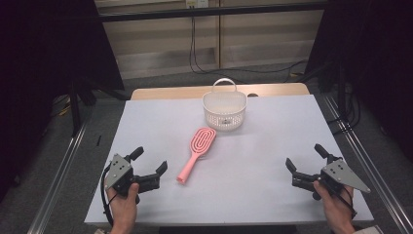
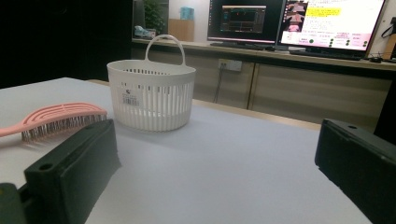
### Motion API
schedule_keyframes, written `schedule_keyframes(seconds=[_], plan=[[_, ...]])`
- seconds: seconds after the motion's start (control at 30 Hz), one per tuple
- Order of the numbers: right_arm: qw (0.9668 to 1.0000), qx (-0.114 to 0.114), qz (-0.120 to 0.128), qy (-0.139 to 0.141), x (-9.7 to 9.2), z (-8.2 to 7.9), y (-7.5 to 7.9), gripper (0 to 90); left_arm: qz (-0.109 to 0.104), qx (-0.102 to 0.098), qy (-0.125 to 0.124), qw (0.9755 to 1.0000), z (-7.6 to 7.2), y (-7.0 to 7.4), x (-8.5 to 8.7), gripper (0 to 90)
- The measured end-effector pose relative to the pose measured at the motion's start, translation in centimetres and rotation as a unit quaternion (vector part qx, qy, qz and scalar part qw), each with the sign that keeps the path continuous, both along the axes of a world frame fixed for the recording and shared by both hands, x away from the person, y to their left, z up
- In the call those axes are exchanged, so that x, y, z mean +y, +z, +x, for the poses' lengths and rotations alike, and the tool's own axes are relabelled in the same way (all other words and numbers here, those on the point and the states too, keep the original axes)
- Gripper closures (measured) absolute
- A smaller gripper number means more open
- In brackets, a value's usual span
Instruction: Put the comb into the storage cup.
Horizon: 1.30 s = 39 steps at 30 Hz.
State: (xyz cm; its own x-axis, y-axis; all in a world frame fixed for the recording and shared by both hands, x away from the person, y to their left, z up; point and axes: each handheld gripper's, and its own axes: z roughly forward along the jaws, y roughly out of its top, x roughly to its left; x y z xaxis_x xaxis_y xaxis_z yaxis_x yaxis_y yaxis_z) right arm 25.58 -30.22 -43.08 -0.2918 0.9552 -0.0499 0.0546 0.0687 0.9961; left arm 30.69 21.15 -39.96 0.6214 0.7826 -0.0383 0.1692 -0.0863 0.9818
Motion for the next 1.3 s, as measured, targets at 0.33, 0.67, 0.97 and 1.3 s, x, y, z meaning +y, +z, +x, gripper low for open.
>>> schedule_keyframes(seconds=[0.33,0.67,0.97,1.3], plan=[[1.0000,0.001,0.000,0.008,0.1,0.0,0.0,0.0,-0.021,0.011,-0.040,0.9989,1.0,0.5,-1.3,2.5],[1.0000,0.000,-0.001,0.009,0.1,0.0,0.0,0.0,-0.007,0.014,-0.033,0.9993,1.8,0.2,-2.1,1.9],[1.0000,0.000,-0.002,0.009,0.1,0.0,0.0,0.0,0.002,0.010,-0.029,0.9995,3.0,0.8,-2.7,1.2],[1.0000,0.000,-0.005,0.008,0.1,0.0,0.0,0.0,0.011,0.012,-0.031,0.9994,4.0,1.0,-3.3,1.2]])
